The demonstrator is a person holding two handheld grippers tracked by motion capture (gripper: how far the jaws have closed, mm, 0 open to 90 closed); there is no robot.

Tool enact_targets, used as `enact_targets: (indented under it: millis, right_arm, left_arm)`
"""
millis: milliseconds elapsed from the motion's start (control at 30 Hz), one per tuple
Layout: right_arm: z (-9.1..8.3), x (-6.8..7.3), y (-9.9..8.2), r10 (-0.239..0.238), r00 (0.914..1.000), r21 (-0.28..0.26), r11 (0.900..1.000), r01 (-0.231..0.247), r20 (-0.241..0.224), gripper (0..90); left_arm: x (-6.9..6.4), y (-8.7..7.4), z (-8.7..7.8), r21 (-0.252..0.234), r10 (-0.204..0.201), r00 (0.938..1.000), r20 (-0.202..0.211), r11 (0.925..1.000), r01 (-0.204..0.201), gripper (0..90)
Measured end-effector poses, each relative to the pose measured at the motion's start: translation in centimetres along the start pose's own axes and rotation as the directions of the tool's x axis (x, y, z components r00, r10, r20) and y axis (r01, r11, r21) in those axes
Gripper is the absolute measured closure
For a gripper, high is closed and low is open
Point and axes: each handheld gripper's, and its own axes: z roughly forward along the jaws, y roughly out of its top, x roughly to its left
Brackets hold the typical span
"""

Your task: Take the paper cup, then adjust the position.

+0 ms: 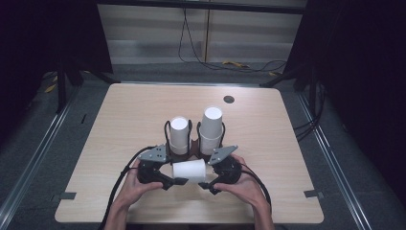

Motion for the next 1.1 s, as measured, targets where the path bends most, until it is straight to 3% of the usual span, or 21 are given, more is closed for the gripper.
enact_targets:
  millis: [200, 267, 600, 1100]
  right_arm:
    - [-0.5, -0.2, -1.5, 0.039, 0.9992, -0.07, 0.9968, -0.038, 0.01, 14.3]
    - [-0.7, -0.2, -1.9, 0.051, 0.9987, -0.096, 0.9941, -0.05, 0.003, 14.3]
    - [-1.1, -0.3, -2.5, 0.063, 0.9979, -0.185, 0.9806, -0.065, -0.016, 15.3]
    - [-1.5, -0.1, -3.4, 0.078, 0.9963, -0.314, 0.9456, -0.086, -0.037, 14.0]
  left_arm:
    - [0.1, -0.2, 0.0, -0.018, -0.005, 1.0, -0.007, 0.9998, 0.005, 32.8]
    - [0.1, -0.1, 0.0, -0.015, 0.011, 0.9998, -0.016, 0.9998, -0.011, 32.8]
    - [0.0, -0.5, 0.3, -0.042, 0.021, 0.9996, -0.02, 0.9989, -0.021, 32.8]
    - [-0.3, -0.9, 0.4, -0.104, 0.01, 0.9999, -0.009, 0.9946, -0.011, 32.6]
